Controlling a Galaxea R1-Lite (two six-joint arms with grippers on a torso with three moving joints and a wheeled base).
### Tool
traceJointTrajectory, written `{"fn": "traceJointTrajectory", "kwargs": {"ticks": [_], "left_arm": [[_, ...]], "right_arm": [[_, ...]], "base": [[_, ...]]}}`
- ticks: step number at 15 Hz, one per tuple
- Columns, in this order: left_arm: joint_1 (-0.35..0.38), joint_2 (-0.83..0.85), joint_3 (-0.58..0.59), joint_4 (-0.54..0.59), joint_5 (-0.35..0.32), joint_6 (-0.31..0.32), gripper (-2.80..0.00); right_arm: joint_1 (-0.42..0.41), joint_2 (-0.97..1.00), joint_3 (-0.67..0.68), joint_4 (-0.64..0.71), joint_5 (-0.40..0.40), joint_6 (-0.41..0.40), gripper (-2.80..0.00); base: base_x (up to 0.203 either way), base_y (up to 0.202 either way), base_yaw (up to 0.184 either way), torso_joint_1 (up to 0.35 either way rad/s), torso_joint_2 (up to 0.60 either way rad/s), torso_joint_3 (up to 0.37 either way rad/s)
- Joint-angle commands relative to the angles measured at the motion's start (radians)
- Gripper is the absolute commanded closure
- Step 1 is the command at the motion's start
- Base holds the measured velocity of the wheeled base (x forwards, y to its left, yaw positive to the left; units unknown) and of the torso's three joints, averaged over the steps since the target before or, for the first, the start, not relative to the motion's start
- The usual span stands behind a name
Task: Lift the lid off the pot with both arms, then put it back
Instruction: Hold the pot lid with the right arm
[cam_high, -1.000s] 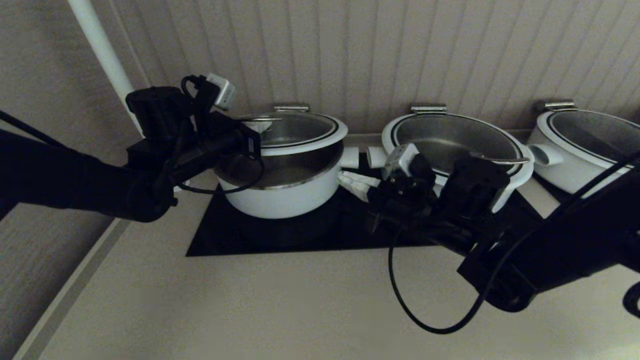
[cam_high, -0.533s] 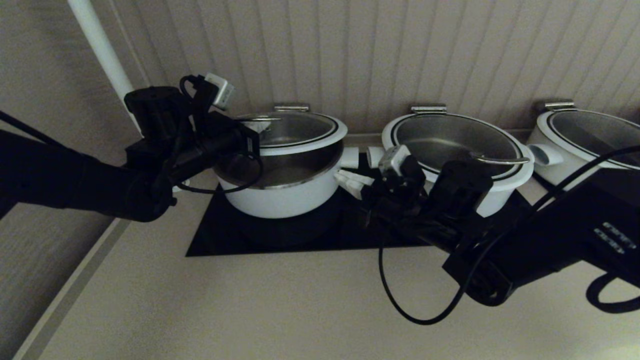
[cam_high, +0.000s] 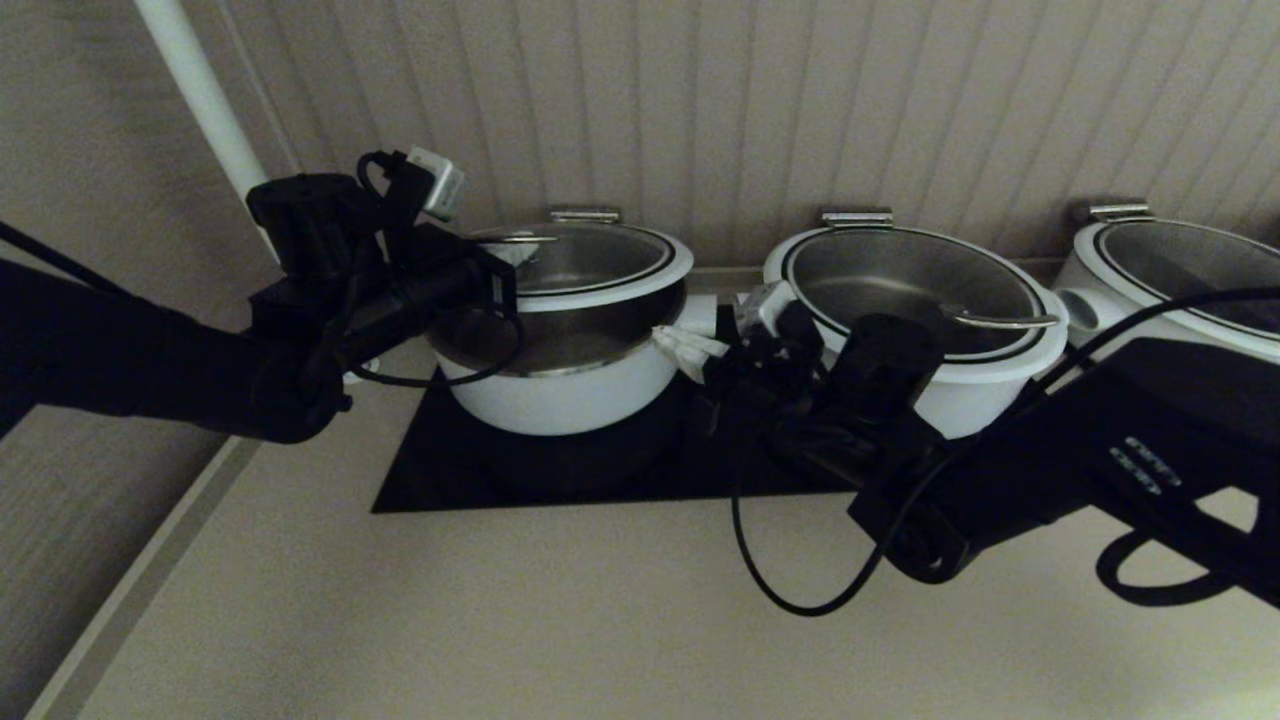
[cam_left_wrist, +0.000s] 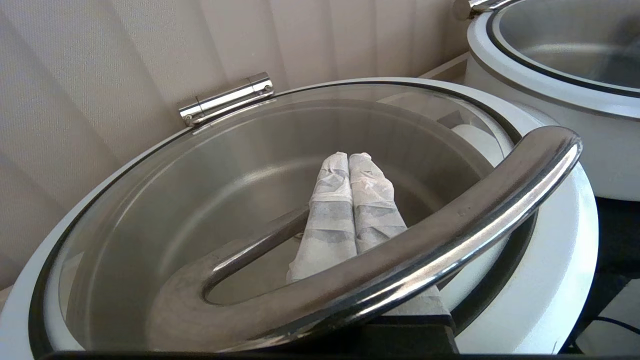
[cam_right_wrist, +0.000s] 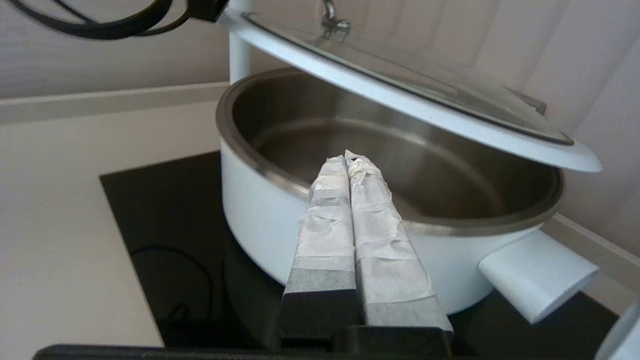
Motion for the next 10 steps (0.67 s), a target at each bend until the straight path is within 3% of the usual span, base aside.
{"fn": "traceJointTrajectory", "kwargs": {"ticks": [1, 10], "left_arm": [[0.000, 0.001, 0.000, -0.005, -0.002, 0.001, 0.00], [0.000, -0.003, 0.000, -0.005, -0.002, 0.001, 0.00]], "right_arm": [[-0.001, 0.026, -0.035, -0.005, 0.003, 0.004, 0.00], [-0.014, 0.109, -0.197, 0.054, 0.004, 0.032, 0.00]], "base": [[0.000, 0.000, 0.000, 0.000, 0.00, 0.000], [0.000, 0.000, 0.000, 0.000, 0.00, 0.000]]}}
